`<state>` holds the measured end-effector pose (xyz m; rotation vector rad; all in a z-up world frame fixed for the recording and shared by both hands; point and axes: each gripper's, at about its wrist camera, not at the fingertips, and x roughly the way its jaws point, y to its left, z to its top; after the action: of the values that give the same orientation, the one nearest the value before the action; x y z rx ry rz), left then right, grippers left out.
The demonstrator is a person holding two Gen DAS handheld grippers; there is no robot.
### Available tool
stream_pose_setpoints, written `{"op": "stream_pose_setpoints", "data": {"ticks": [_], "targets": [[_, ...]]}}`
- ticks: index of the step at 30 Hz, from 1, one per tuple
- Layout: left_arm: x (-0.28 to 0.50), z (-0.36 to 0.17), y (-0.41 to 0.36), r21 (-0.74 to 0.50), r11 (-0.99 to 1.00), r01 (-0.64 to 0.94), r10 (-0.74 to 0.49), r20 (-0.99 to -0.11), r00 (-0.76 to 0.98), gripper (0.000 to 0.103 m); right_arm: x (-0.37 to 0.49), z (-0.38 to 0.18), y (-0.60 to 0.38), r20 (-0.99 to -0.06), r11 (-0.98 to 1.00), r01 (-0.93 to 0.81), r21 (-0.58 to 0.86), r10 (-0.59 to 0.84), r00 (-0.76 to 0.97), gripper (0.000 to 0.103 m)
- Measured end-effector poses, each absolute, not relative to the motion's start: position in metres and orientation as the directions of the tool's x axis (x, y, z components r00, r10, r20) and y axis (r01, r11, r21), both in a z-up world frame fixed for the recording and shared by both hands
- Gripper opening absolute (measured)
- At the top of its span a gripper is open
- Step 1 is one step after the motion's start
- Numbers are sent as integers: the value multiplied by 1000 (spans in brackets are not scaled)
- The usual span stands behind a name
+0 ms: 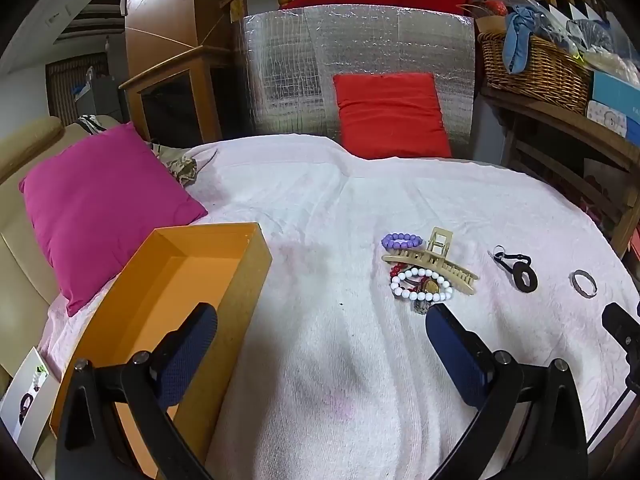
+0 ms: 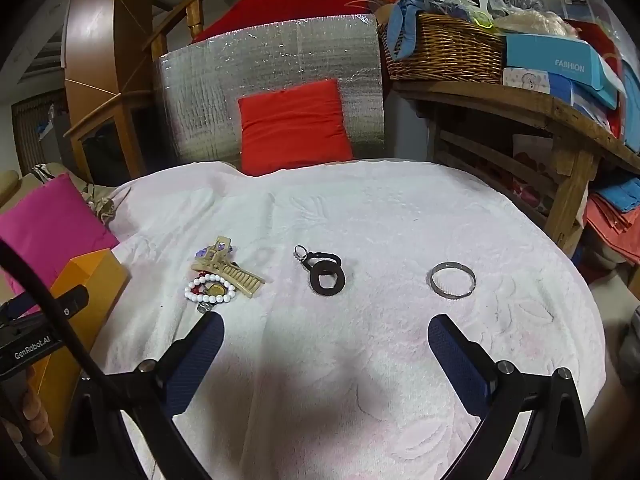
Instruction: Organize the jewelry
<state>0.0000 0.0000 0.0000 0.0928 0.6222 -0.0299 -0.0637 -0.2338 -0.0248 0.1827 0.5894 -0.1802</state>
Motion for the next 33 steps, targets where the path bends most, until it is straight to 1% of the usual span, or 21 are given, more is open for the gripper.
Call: {"op": "stream_pose_setpoints", "data": {"ticks": [11, 18, 33], "targets": [[-1, 0, 2, 76, 995, 56, -1, -586, 811, 103, -63, -29, -237, -587, 967, 222, 125, -108, 802, 103], [-3, 0, 1, 78, 995, 58, -1, -587, 809, 103, -63, -30, -236, -569, 968, 219, 124, -111, 815, 103], [-1, -2, -4, 76, 995, 63, -8, -576, 818, 103, -62, -31, -236, -568, 967, 222, 128, -112, 815, 103]]}}
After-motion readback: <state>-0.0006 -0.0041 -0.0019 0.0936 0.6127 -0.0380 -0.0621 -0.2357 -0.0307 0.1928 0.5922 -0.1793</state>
